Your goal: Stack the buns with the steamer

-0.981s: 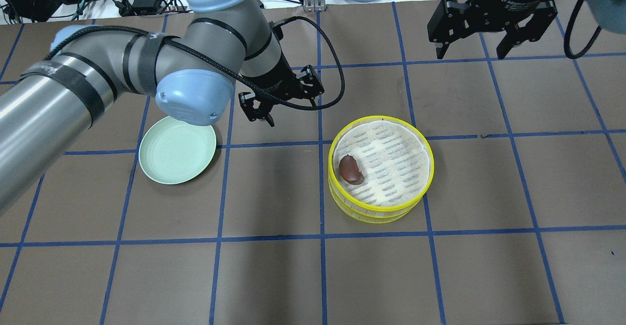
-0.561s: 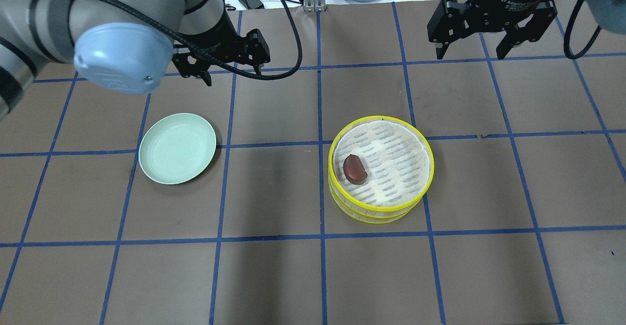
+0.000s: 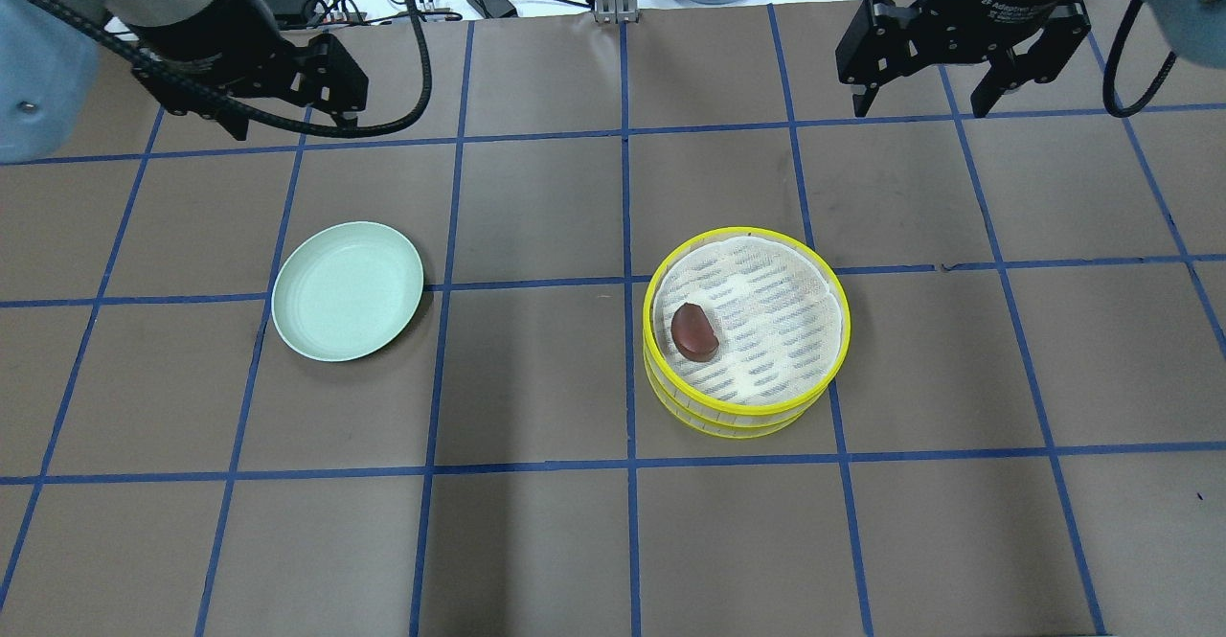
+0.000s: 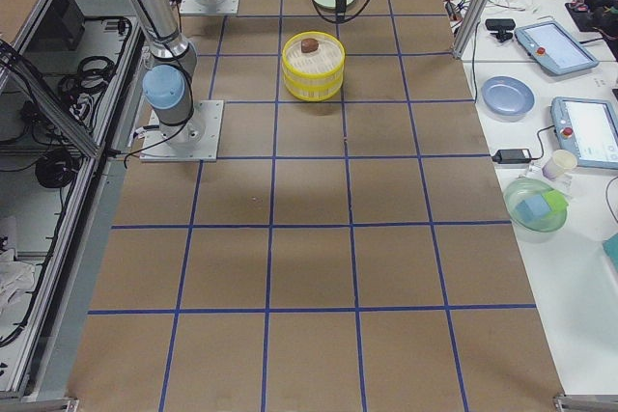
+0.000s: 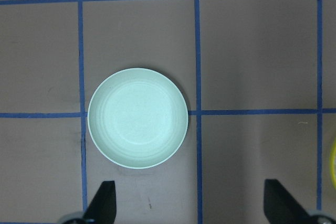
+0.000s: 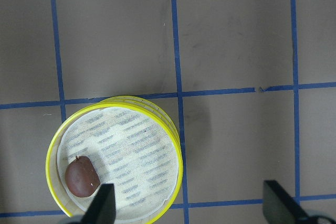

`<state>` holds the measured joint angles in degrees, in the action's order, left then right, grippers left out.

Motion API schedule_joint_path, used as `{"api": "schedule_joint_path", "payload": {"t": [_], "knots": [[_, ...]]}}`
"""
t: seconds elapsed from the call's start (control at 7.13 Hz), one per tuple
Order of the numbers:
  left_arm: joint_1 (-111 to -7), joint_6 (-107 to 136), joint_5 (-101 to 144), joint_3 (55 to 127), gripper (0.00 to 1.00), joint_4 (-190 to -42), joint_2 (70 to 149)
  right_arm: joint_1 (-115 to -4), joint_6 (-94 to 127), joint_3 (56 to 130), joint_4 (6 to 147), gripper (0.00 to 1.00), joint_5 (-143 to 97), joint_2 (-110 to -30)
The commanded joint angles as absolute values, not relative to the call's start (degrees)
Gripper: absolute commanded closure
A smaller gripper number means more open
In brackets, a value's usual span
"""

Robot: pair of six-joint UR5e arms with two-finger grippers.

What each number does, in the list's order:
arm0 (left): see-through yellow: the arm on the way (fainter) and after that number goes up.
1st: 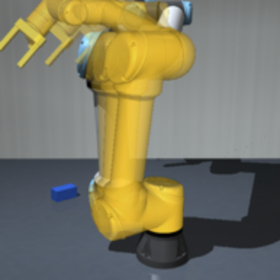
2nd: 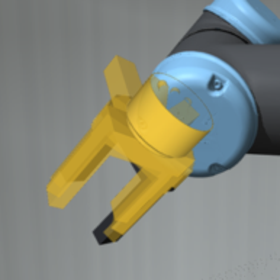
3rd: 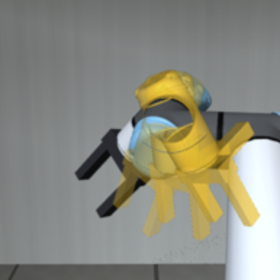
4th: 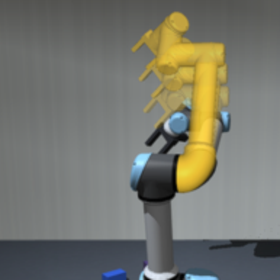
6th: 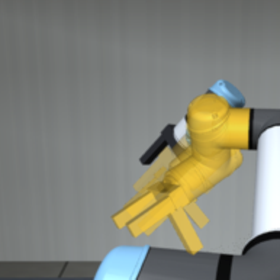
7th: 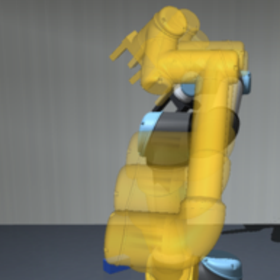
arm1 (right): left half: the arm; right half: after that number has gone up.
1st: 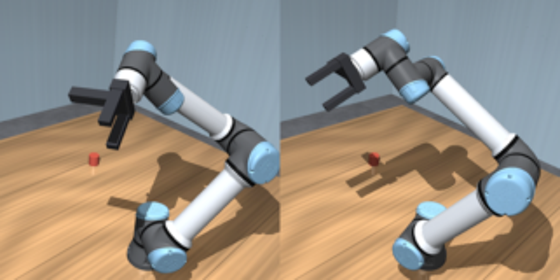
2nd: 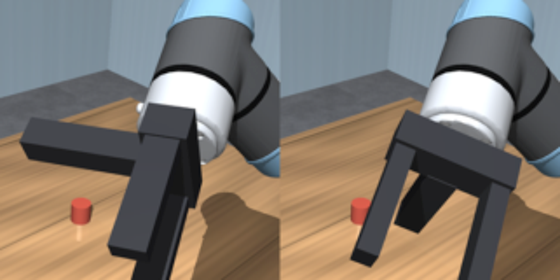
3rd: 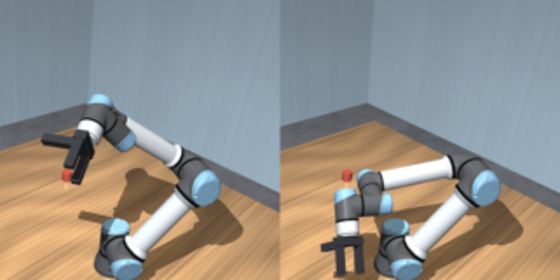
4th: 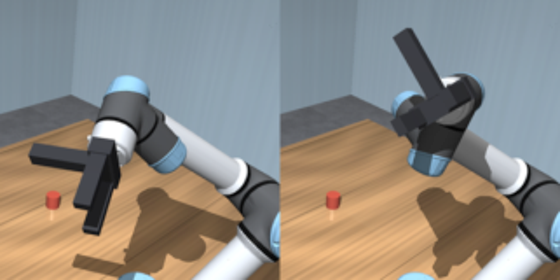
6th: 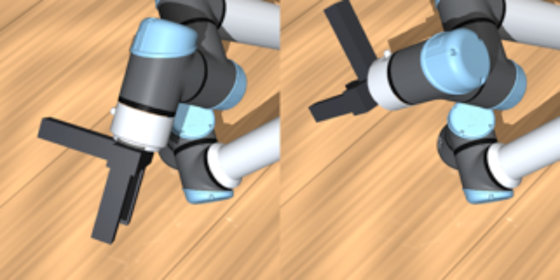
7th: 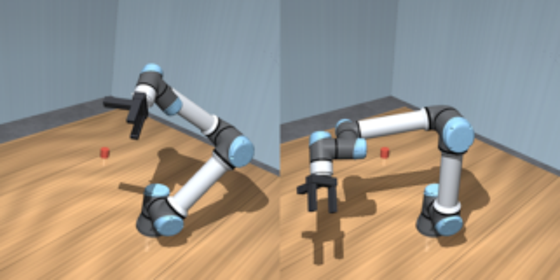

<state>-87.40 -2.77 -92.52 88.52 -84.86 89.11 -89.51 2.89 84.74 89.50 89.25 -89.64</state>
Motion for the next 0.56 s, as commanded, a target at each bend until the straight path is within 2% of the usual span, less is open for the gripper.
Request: {"api": "schedule_joint_path", "payload": {"t": [0.0, 0.42], "knots": [[-85.17, -4.04, -92.55, 89.3, 0.0, -87.18, 87.19, -89.47, 3.25, 85.34, 89.56, 0.0, 89.12, -90.0], [-85.25, -4.04, -92.55, 89.47, 0.0, -87.98, 86.84, -89.56, 3.16, 85.34, 89.47, 0.0, 89.38, -90.0]]}}
